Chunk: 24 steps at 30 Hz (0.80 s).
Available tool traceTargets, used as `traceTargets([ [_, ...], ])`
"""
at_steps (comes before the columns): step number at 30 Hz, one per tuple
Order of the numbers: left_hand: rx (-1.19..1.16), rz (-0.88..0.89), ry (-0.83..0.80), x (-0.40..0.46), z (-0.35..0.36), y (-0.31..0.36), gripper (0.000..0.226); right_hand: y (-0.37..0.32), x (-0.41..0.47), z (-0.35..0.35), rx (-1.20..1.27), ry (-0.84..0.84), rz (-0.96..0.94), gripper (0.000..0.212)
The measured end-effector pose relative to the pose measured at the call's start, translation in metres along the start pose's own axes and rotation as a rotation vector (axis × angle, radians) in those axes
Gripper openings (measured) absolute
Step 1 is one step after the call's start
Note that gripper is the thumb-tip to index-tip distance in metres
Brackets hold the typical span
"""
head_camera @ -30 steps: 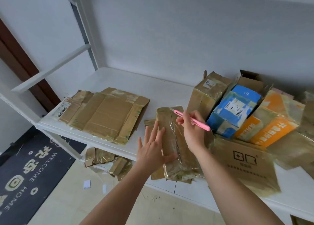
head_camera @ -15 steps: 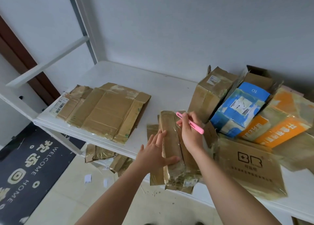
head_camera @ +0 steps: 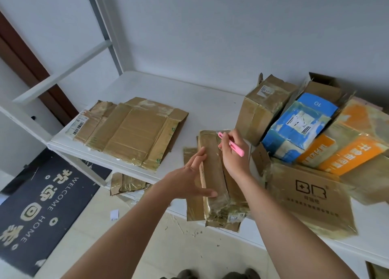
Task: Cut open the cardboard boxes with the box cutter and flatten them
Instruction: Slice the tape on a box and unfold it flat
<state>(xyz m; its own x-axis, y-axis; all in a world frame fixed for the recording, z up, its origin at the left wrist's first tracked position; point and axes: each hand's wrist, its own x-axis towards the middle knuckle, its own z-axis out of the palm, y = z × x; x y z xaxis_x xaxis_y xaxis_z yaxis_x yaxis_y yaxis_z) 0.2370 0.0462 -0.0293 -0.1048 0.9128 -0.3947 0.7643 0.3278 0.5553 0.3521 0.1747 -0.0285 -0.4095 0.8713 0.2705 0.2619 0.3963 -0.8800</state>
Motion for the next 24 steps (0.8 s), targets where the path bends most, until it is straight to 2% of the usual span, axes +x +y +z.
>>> traceTargets([
  [9, -0.002, 0.016, -0.068, 0.007, 0.0, -0.006, 0.134, -0.006, -0.001, -0.013, -0.041, -0.1, 0.057, 0.018],
  [24, 0.079, -0.012, -0.061, 0.006, -0.005, 0.0, 0.13, -0.017, -0.058, -0.043, -0.104, -0.222, 0.166, 0.026],
])
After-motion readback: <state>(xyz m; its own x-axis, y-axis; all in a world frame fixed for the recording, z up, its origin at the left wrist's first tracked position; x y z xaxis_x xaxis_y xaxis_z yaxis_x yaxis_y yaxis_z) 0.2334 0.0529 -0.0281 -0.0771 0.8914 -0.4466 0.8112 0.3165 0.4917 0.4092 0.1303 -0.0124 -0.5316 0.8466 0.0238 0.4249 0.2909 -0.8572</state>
